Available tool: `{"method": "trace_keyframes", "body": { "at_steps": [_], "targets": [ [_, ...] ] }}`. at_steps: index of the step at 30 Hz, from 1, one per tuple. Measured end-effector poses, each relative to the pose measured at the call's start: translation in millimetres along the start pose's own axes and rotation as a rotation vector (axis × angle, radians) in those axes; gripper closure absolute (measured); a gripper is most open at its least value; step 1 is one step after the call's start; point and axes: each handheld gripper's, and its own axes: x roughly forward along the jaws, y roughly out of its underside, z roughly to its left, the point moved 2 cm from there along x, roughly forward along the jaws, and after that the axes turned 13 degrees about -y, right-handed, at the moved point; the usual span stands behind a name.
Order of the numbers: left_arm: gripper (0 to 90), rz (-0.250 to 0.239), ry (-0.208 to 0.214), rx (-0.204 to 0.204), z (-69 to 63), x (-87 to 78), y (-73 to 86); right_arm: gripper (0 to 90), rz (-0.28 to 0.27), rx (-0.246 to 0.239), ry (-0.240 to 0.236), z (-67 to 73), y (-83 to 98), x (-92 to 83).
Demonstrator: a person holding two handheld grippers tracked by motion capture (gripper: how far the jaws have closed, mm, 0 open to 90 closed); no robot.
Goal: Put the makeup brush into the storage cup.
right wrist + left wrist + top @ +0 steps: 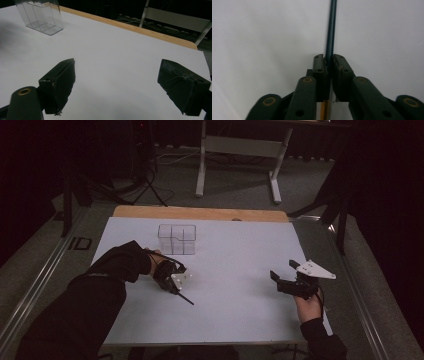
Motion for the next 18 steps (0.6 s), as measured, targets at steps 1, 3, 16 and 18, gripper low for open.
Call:
{"method": "trace_keyframes", "body": {
  "at_steps": [1,3,16,18],
  "targets": [
    [82.4,0.005,0.000,-0.003,0.2,0.0,-0.5,14.3,0.000,-0.001,0.001,0.1,0.0,-0.1],
    [82.7,0.012,0.000,-0.008,0.9,-0.3,-2.0,14.3,0.000,-0.001,0.001,0.1,-0.1,-0.1],
    [83.2,0.089,0.006,-0.366,14.2,-15.7,-18.1,14.3,-0.003,-0.005,0.003,1.0,-1.2,-1.3],
    [83.1,0.097,0.015,-0.403,15.1,-19.8,-19.8,14.3,-0.004,-0.006,0.003,1.3,-1.3,-1.5]
  ]
}}
